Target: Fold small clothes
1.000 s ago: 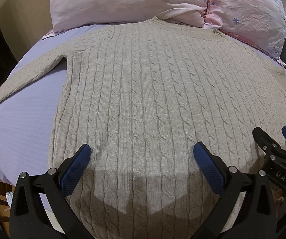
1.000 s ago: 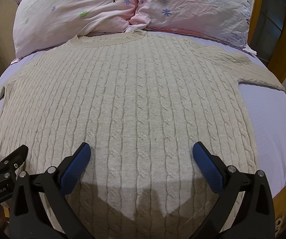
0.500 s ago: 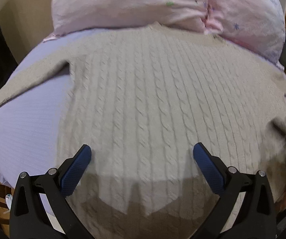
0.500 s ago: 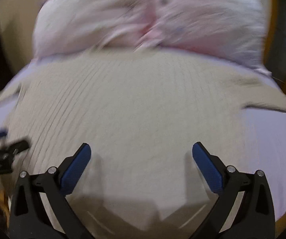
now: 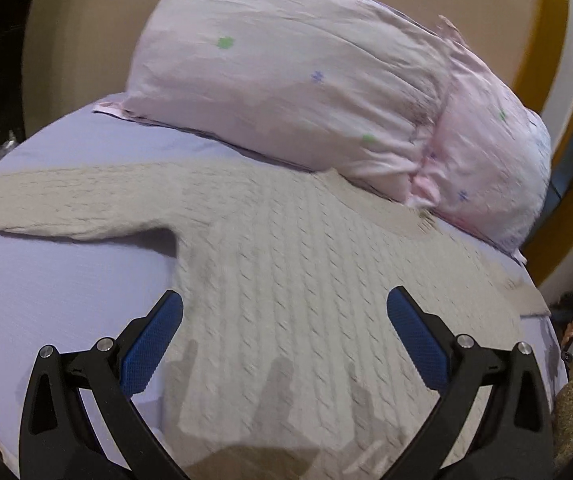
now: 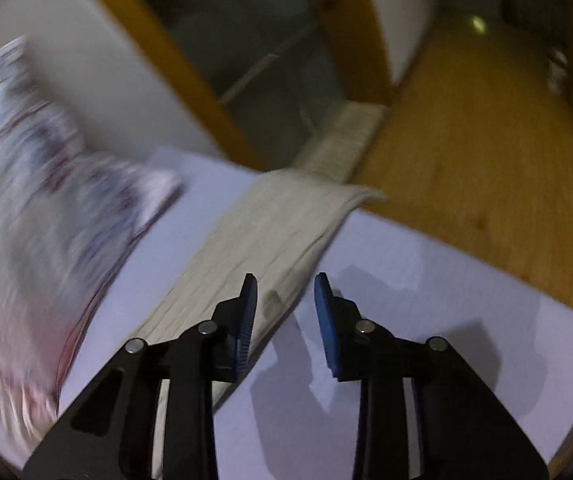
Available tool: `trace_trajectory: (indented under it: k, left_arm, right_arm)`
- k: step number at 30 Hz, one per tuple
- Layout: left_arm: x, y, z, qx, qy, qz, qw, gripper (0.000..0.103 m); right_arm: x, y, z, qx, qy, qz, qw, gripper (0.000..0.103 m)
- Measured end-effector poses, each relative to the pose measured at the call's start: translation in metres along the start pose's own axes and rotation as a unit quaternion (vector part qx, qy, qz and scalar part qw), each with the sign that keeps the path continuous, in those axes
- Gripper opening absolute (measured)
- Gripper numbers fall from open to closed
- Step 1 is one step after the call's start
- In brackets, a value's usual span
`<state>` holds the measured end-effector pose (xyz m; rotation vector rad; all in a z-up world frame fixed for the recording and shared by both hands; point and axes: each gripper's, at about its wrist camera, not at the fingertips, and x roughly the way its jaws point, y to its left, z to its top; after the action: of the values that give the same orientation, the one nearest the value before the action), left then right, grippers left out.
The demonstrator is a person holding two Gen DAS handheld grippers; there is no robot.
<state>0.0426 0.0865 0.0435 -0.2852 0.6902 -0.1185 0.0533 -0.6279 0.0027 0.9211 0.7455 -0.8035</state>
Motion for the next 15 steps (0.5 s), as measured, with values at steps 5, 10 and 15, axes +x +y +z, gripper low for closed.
trace_trajectory:
  k: [5, 10, 15]
  left_arm:
    - [0.004, 0.02, 0.009, -0.025, -0.012, 0.029, 0.9992, 0.102]
    - [-0.002, 0.046, 0.011, -0.052, -0.037, 0.051, 0.9967, 0.102]
    - [-0.014, 0.088, 0.016, -0.108, -0.077, 0.05, 0.9899, 0.102]
  right_arm:
    - [0.02, 0.0, 0.01, 0.016, -0.014, 0.003, 1.0, 0.016]
    - [-0.004, 0.012, 0.009, -0.02, -0.071, 0.031, 0.997, 0.007]
    - [-0.101, 0.136, -0.075, -0.22, -0.153, 0.185, 0.946, 0.006]
